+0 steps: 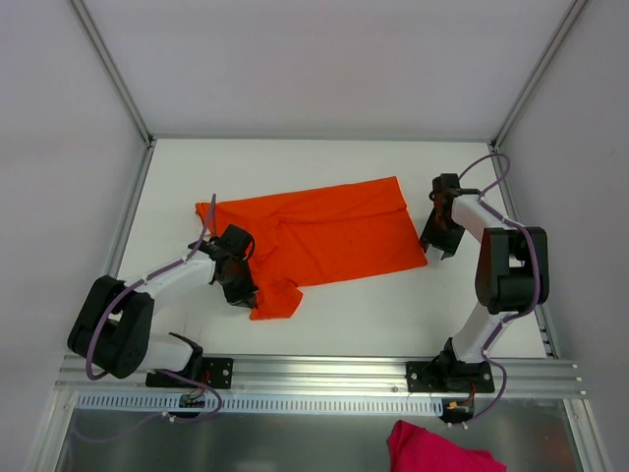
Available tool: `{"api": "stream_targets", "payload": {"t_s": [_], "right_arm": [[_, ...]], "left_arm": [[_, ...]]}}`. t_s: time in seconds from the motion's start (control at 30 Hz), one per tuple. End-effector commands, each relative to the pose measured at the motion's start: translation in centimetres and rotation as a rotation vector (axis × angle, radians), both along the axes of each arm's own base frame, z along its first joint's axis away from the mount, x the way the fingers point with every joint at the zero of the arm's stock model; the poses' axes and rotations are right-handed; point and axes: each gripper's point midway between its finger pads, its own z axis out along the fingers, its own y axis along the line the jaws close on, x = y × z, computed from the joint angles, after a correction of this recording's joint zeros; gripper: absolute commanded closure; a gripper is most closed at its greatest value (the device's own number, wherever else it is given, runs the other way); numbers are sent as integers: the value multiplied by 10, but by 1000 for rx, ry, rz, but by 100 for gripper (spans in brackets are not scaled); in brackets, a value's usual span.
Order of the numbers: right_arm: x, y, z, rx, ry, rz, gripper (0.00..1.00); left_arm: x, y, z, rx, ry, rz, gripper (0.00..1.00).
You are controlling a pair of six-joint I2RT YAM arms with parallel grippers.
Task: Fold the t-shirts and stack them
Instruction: Grap the side of the flattened tshirt closest away from the robot with both arms
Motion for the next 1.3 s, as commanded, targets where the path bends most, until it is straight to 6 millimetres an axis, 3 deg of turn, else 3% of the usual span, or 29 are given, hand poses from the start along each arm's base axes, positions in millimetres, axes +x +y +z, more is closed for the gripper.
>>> {"api": "stream_targets", "payload": {"t_s": [0.0, 0.17, 0.7, 0.83, 1.03, 1.27], "right_arm": [[7, 5, -2, 49, -35, -49, 49], [7, 20, -12, 129, -24, -69, 49], [-14, 32, -17, 195, 50, -68, 52], [-12, 42, -9, 250, 39, -54, 51], [-1, 45, 19, 268, -15, 6, 50], [-4, 45, 20, 270, -9, 15, 51]], "left_arm": [[10, 2, 18, 27, -53, -4, 100], [8, 8, 27, 51, -66, 4, 100], [15, 8, 26, 78, -52, -8, 100], [19, 6, 24, 78, -50, -10, 100], [27, 1, 23, 68, -58, -13, 100], [29, 0, 23, 67, -64, -14, 100]]}}
